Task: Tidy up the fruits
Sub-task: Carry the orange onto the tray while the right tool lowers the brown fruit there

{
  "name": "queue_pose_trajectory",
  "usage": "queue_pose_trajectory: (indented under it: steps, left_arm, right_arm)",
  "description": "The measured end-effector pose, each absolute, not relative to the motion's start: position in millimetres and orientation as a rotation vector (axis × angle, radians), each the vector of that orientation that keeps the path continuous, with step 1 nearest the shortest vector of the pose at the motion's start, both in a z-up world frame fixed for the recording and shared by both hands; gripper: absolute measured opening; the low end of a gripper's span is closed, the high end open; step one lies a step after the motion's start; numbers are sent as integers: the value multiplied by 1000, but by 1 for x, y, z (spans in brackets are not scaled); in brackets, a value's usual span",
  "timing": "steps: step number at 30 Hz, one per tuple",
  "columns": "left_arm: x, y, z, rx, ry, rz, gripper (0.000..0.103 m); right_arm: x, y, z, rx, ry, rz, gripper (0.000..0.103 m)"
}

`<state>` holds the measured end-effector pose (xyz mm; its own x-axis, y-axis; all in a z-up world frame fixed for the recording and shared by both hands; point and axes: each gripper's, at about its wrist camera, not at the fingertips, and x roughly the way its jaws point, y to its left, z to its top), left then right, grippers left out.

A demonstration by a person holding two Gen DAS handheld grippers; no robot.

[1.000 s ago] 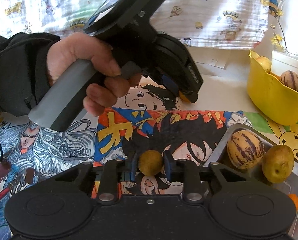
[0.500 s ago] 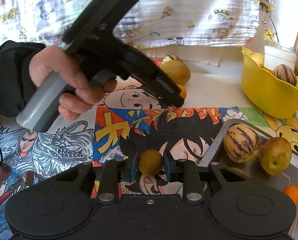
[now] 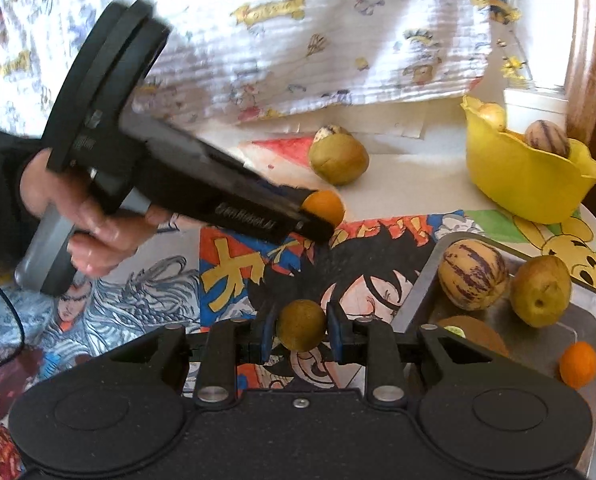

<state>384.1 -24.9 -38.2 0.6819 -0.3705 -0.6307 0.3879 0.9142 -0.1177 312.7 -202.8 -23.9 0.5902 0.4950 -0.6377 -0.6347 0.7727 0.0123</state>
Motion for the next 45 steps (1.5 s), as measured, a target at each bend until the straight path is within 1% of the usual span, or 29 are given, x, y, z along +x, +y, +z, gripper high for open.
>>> queue_pose_trajectory:
  steps: [13,18,24,33,45]
  left_arm:
    - [342,-47,-26,-19,651,-512,31]
    - [323,-61,-20,-22,631,-557,31]
    - [300,-78,-16,-23,620,-602,31]
    - [257,-95,-9,8,602,-665,32]
    - [223,-118,-16,104,674,-695,32]
  right_arm:
    - [265,-265,7,-45,557,512,29]
    - [254,-294,10,-12,543,417,29]
    - [242,-326,-4,41,566,328,29]
    - [223,-343,-27,72,619,293,29]
    - [208,-345,-39,68,643,294,29]
